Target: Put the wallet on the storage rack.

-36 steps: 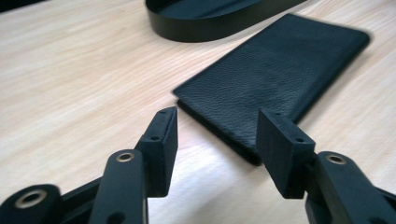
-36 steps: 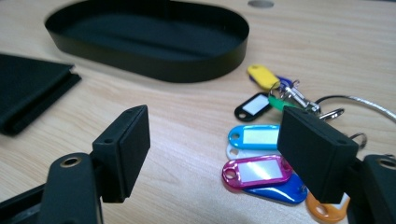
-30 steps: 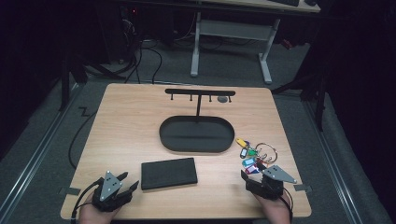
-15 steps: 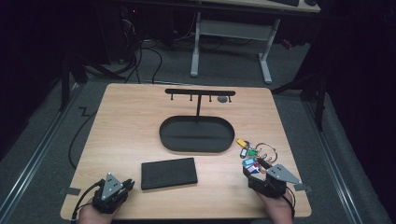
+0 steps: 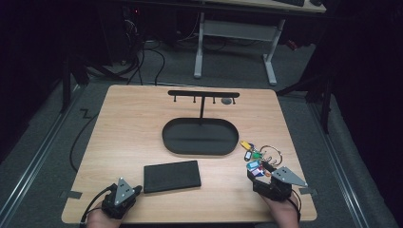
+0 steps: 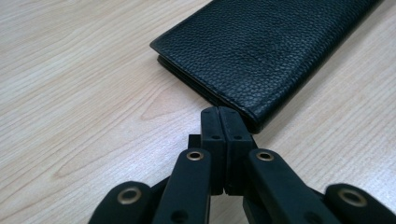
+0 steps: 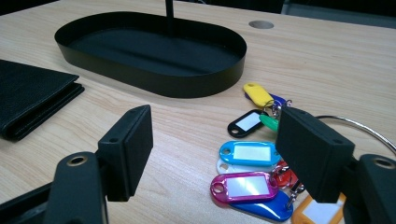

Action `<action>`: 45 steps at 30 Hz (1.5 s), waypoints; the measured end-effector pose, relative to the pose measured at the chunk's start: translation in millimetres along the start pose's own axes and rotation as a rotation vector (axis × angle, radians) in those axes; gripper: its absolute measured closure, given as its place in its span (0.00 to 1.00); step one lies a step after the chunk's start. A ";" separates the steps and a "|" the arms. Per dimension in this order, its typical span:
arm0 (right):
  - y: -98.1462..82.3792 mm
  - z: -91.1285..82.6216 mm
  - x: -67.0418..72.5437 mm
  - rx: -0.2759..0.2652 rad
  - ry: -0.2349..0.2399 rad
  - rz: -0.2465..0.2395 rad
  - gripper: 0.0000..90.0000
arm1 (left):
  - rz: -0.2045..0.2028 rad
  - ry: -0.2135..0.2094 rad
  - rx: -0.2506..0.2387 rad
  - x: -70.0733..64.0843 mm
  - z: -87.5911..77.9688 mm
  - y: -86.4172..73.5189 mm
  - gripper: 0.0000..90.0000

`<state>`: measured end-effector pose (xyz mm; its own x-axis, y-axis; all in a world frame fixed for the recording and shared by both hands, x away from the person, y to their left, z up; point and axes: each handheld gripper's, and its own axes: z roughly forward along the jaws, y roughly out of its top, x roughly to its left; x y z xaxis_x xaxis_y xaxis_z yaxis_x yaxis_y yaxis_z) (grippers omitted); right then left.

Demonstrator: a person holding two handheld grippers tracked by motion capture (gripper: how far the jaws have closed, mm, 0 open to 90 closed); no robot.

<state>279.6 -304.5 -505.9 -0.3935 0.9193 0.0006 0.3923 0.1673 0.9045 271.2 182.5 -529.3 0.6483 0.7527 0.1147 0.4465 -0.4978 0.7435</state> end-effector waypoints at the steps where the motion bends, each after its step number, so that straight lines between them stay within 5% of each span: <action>1: -0.2 0.1 0.1 0.004 0.000 0.001 0.31 | 0.000 -0.002 -0.003 -0.5 0.2 0.2 0.99; 14: -1.5 3.1 -3.4 0.012 -0.006 0.014 0.32 | 0.027 -0.019 -0.014 -9.0 -4.3 -0.7 0.98; 24: -0.7 5.0 -2.0 0.015 -0.004 0.014 0.32 | 0.127 -0.077 -0.026 -36.2 -7.5 5.9 0.95; 29: -0.9 5.2 -3.0 0.017 -0.003 0.014 0.32 | 0.102 -0.033 -0.063 -28.7 -13.1 7.0 0.95; 34: -1.7 6.2 -5.6 0.022 -0.001 0.023 0.32 | -0.028 0.032 -0.051 4.0 -0.7 1.1 0.96; 38: -1.6 5.8 -5.4 0.021 -0.001 0.023 0.32 | -0.023 0.006 -0.013 2.4 7.7 1.5 0.97; 45: -2.4 6.5 -6.1 0.028 -0.002 0.025 0.32 | 0.026 -0.047 -0.031 -14.3 6.1 4.2 0.99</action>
<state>286.4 -308.1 -510.8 -0.3813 0.9242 0.0226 0.4257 0.1539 0.8917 267.5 167.1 -531.9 0.6876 0.7187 0.1037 0.4105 -0.5025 0.7609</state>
